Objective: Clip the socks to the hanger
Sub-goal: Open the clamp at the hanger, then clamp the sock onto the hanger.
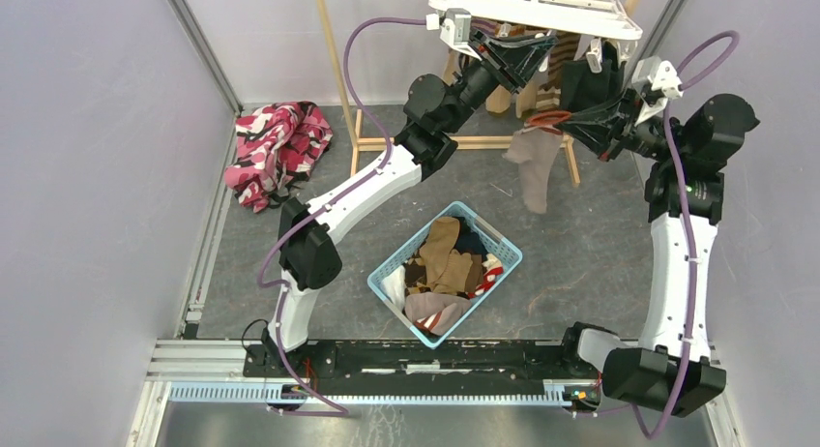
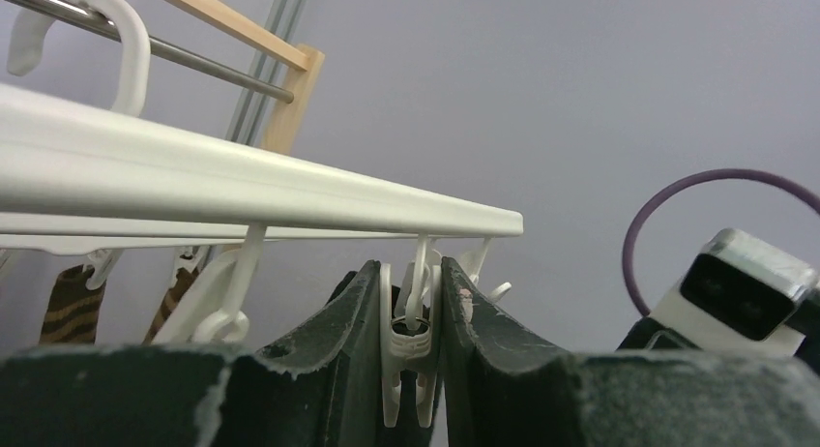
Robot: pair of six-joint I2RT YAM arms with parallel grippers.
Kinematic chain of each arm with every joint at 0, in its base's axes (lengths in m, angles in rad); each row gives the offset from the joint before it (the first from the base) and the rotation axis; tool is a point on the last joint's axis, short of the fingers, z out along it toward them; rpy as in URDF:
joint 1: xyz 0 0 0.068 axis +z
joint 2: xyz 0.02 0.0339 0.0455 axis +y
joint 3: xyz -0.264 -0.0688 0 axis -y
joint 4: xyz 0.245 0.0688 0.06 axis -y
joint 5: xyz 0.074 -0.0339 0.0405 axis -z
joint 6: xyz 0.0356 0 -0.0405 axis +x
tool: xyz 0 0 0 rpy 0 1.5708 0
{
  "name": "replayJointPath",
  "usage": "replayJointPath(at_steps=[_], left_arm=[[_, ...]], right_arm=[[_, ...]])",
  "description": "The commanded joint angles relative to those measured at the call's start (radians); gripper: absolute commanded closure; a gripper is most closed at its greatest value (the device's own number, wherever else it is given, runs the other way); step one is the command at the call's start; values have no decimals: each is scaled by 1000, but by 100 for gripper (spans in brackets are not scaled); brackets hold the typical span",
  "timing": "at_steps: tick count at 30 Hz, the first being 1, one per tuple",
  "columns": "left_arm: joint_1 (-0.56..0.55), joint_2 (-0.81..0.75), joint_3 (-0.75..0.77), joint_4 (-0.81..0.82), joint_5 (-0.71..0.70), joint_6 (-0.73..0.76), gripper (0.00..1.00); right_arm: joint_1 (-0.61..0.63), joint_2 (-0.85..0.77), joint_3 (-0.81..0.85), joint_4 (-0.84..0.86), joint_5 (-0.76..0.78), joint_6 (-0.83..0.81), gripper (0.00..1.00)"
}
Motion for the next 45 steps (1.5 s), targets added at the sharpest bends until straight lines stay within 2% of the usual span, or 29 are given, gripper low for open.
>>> replayJointPath(at_steps=[1,9,20,28,36,45], left_arm=[[1,-56,-3,67,6,3,98],[2,-52,-5,101,32,-26,98],[5,-56,-16,111,40,-31,98],[6,-52,-13,120,51,-42,98],[8,-49,-14,132,57,-50,98],[9,-51,-21,138,70,-50,98]], right_arm=[[48,-4,11,344,140,324,100],[120,43,30,312,217,337,100],[143,93,72,326,333,401,100],[143,117,101,219,404,355,100],[154,128,121,132,425,305,100],[154,121,111,168,417,342,100]])
